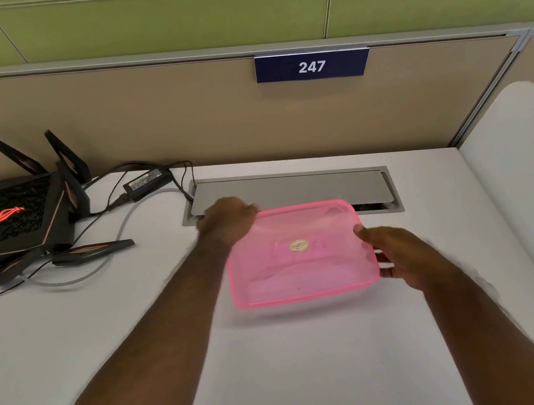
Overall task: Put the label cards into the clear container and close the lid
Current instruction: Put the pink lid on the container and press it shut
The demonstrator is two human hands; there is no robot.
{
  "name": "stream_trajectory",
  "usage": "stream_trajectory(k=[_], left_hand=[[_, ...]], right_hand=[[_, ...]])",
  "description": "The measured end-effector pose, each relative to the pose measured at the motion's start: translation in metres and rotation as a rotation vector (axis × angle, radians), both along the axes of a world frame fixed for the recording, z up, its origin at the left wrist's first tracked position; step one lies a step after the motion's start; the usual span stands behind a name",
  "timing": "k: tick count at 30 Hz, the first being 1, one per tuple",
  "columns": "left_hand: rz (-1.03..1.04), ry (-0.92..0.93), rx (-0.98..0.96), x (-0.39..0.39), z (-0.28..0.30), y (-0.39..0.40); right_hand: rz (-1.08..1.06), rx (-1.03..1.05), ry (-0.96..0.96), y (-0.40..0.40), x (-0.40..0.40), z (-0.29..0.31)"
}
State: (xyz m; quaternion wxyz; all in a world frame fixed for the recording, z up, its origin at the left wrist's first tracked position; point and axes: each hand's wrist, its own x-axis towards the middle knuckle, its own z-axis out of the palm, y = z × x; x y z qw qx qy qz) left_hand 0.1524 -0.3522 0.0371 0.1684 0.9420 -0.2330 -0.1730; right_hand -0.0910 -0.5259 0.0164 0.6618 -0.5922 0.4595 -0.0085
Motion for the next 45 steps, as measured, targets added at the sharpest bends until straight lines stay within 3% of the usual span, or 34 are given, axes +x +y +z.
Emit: stream_trajectory(k=[4, 8, 12, 18, 27, 36, 45], left_hand=[[0.221, 0.601, -0.372, 0.008, -0.009, 0.056], [0.372, 0.855, -0.540, 0.007, -0.015, 0.061], [0.441, 0.845, -0.615, 0.003, -0.019, 0.056], [0.478, 0.657, -0.686, -0.020, -0.021, 0.062], [0.500, 0.858, -0.757, -0.094, -0.035, 0.128], [0.352, 0.822, -0.699, -0.093, -0.018, 0.151], [0.185, 0.807, -0.603, -0.112, -0.008, 0.252]], right_hand=[[0.093, 0.093, 0.007, 0.009, -0.032, -0.005], [0.068, 0.170, -0.042, 0.015, -0.039, -0.003], [-0.005, 0.157, -0.056, 0.019, -0.037, -0.002], [-0.108, 0.220, -0.075, 0.028, -0.035, -0.001], [-0.128, 0.186, -0.048, 0.033, -0.035, -0.002], [-0.127, 0.085, -0.062, 0.063, -0.048, 0.009], [-0.096, 0.037, -0.074, 0.171, -0.096, 0.021]])
